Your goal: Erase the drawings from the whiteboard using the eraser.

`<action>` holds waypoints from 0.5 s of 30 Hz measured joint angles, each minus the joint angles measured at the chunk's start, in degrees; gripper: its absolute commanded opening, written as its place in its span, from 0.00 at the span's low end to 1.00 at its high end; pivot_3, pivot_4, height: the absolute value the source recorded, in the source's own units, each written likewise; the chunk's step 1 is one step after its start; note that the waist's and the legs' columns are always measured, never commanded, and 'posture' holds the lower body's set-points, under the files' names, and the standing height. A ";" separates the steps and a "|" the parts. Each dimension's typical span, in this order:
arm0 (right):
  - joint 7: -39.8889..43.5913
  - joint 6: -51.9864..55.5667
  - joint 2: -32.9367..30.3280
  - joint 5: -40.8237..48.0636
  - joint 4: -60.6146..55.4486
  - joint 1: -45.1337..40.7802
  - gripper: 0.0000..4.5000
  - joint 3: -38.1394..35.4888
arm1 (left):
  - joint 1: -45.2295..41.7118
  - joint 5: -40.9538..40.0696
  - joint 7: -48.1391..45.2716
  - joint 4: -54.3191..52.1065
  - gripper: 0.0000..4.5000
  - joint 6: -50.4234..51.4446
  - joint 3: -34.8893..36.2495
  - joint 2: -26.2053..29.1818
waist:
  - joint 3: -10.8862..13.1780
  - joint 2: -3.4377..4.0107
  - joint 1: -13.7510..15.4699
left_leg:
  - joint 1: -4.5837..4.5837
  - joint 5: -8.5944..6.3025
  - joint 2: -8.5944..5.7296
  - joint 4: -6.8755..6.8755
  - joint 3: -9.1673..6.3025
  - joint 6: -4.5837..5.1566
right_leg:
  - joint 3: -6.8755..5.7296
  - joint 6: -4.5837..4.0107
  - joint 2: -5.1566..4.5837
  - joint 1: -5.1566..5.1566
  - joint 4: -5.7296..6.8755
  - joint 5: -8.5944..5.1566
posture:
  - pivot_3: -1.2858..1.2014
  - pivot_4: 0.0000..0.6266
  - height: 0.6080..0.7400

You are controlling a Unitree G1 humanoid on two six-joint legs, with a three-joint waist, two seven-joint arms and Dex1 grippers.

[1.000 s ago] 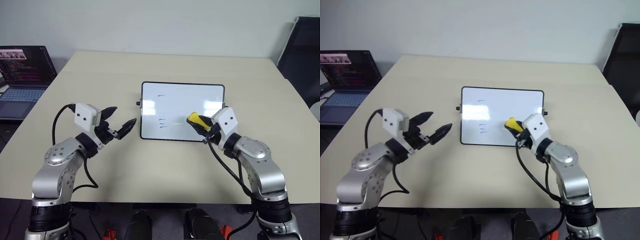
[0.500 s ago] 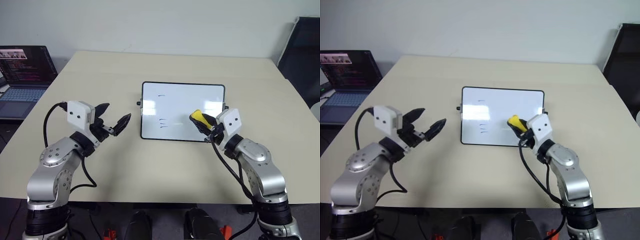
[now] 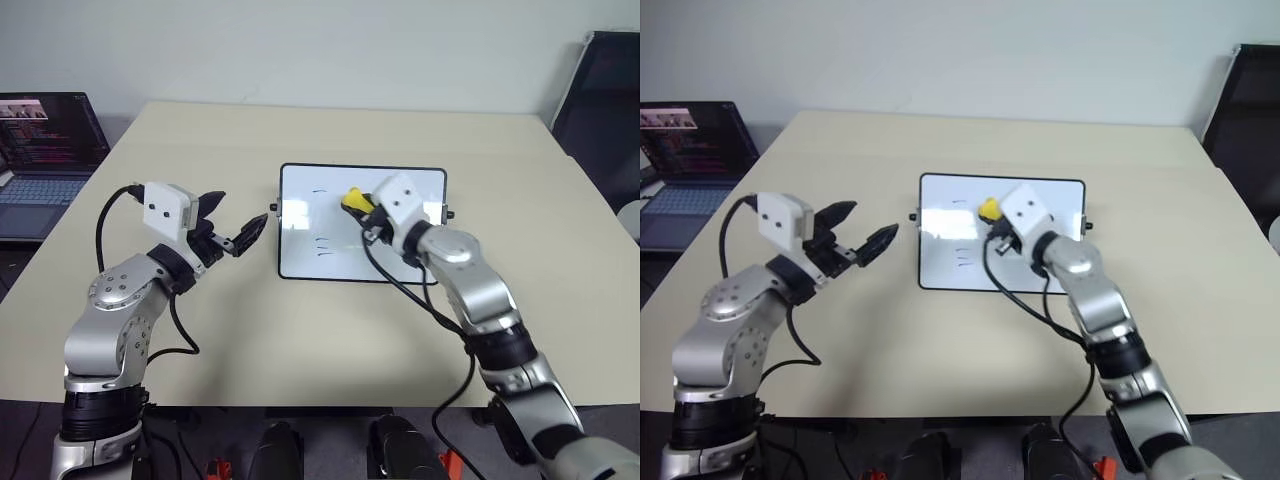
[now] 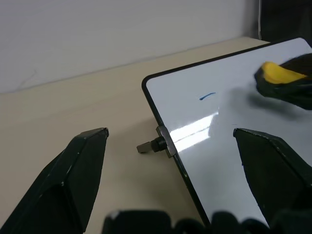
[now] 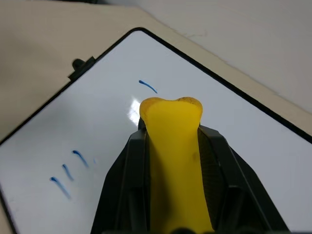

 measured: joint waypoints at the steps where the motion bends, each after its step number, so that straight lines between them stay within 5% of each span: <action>1: -0.86 -1.82 0.83 -1.03 3.53 -2.12 0.23 0.61 | 0.00 0.37 -0.08 0.53 1.00 -0.08 -0.02 0.07 | 0.00 0.00 0.00 | -0.01 0.00 0.00 -0.01 -0.01 0.00 | -0.01 -0.01 0.00 -0.01 0.00 0.00 | 0.52 0.24 1.00; 15: 2.04 -11.42 3.85 -6.64 20.69 -10.19 0.23 6.13 | 0.04 2.01 -1.18 1.47 1.00 -0.78 -0.39 0.54 | 0.01 0.02 0.00 | -0.02 0.02 0.01 0.05 -0.07 0.00 | -0.04 0.00 0.03 -0.06 0.15 0.02 | 0.52 0.24 1.00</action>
